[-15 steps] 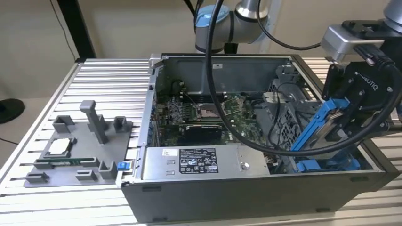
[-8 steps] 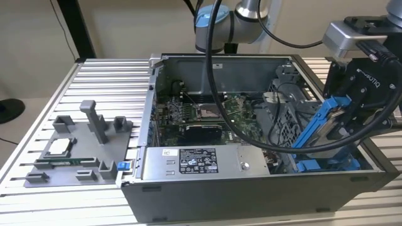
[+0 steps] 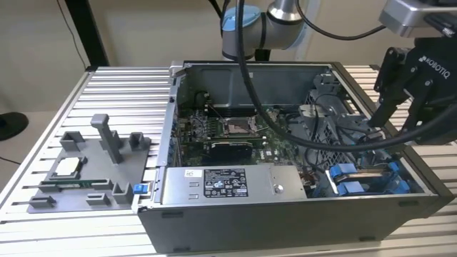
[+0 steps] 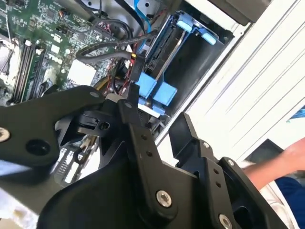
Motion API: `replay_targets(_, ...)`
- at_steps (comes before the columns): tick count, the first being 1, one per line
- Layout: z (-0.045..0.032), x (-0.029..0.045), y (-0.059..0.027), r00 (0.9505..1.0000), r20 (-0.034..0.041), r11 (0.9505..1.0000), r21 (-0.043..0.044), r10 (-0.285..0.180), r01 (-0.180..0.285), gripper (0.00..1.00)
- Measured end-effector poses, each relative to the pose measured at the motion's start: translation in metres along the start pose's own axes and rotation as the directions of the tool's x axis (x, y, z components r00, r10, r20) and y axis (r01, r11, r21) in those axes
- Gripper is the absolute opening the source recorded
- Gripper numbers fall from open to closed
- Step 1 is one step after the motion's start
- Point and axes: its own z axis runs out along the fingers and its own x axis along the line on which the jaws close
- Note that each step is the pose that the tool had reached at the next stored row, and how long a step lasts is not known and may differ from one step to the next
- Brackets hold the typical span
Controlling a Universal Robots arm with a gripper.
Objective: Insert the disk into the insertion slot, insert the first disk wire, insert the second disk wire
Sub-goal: 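Insert the disk into the insertion slot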
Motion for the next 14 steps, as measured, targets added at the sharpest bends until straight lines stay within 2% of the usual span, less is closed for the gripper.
replay_targets(2, -0.0075, -0.0003, 0.0003, 1.0, -0.0002, 1.0, 0.0, 0.0, 0.0, 1.0)
replay_targets(7, -0.0078, -0.0009, 0.0003, 1.0, -0.0001, 1.0, 0.0007, 0.0, 0.0, 1.0)
replay_targets(14, -0.0004, -0.0119, 0.0005, 1.0, 0.002, 0.9997, 0.0227, -0.003, 0.003, 1.0)
